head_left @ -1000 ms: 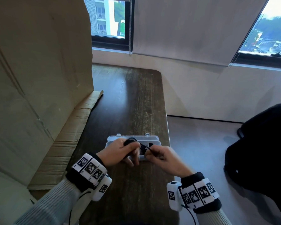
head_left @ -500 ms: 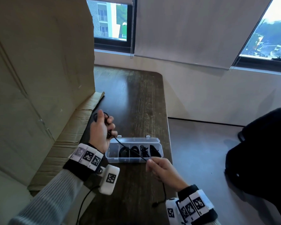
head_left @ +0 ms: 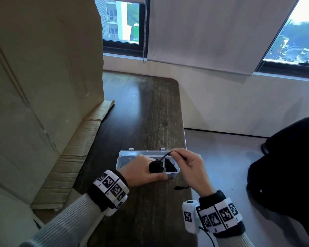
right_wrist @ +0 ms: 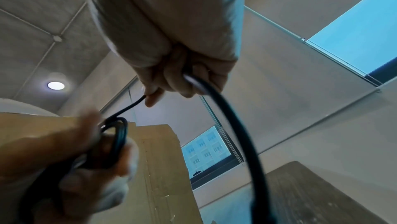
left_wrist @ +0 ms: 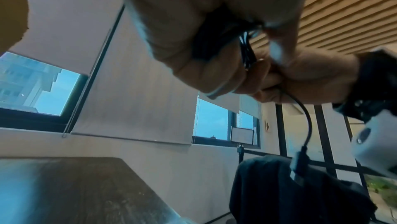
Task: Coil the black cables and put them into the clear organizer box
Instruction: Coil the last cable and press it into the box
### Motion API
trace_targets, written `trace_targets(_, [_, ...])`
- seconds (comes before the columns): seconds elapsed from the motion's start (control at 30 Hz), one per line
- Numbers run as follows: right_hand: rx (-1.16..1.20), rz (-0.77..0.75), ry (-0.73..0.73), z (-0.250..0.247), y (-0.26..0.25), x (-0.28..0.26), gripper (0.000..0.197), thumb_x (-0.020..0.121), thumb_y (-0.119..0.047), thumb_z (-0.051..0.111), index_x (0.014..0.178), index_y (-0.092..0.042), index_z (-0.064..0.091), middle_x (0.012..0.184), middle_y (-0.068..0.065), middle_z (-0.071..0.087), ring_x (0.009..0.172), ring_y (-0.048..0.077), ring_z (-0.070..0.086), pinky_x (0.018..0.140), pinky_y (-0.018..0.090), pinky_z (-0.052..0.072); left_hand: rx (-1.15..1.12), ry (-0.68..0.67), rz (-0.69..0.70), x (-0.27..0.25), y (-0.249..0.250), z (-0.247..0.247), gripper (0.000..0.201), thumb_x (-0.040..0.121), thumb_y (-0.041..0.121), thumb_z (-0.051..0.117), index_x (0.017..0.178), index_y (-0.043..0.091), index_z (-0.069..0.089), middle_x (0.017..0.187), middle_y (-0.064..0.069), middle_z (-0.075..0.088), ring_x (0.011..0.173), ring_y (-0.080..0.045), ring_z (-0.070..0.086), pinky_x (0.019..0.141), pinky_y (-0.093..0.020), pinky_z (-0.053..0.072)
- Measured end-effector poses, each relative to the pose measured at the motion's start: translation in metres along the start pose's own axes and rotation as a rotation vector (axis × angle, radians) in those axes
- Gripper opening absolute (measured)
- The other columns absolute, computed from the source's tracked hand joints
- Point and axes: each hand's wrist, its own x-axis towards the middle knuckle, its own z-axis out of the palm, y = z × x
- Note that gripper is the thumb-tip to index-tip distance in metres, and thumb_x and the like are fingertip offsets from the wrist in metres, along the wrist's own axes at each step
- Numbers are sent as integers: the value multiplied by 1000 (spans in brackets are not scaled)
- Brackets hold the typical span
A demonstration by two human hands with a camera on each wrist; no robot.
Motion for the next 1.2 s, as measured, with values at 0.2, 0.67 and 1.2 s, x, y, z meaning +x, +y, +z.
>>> trace_targets(0.2, [178, 173, 70, 4, 14, -2, 9, 94, -12, 58, 89, -6, 63, 68, -10, 60, 57, -3, 53, 55, 13, 42, -805, 341, -188, -5, 11, -11, 28, 90, 23, 51, 89, -2, 63, 85, -17, 72, 81, -23, 72, 72, -34, 60])
trace_targets(0.67, [-94, 221, -498, 40, 5, -20, 24, 100, -18, 46, 114, -30, 62, 84, -18, 60, 69, -6, 56, 62, 14, 45, -1123, 767, -304, 18, 4, -11, 20, 98, 31, 46, 97, 13, 55, 64, 3, 44, 43, -3, 37, 38, -20, 39])
trace_targets(1.2, [-201, -213, -234, 3, -26, 6, 9, 68, -15, 85, 72, -17, 77, 73, -7, 73, 70, -1, 66, 71, 15, 53, -705, 37, -69, -3, -11, 47, 87, 82, 77, 20, 81, 2, 64, 71, -20, 66, 59, -18, 64, 59, -25, 49])
